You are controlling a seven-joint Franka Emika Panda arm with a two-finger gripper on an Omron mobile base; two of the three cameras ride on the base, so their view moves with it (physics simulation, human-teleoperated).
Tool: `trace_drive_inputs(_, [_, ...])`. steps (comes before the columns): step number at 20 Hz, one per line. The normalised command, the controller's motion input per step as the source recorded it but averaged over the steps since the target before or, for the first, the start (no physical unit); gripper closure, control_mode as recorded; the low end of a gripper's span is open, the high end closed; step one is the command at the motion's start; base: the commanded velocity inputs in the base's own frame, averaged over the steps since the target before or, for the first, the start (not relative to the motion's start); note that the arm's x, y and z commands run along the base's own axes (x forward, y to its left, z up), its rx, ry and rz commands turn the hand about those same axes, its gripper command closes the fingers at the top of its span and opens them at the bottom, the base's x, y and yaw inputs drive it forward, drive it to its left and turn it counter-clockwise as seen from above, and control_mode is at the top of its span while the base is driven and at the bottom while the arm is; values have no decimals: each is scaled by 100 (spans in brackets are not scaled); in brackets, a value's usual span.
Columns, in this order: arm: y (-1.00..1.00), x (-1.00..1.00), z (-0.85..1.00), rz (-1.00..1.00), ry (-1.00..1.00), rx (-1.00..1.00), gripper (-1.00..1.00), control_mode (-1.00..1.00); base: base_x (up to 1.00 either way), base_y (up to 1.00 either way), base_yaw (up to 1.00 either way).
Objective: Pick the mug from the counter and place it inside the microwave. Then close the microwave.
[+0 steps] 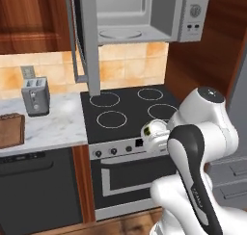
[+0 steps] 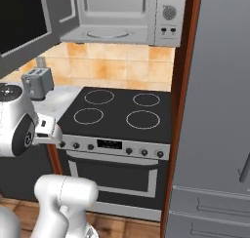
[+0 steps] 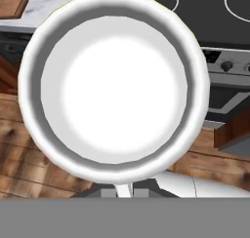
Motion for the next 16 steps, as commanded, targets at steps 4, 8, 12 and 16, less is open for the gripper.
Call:
trace_drive_inputs(4, [0, 0, 0, 0, 0, 0, 100, 100, 39, -17, -5])
trace_drive_inputs(8, [0, 0, 0, 0, 0, 0, 100, 100, 48, -28, -9])
trace_drive_inputs(12, [0, 0, 0, 0, 0, 0, 100, 100, 62, -27, -12])
trace_drive_inputs(16, [0, 0, 0, 0, 0, 0, 100, 100, 52, -17, -11])
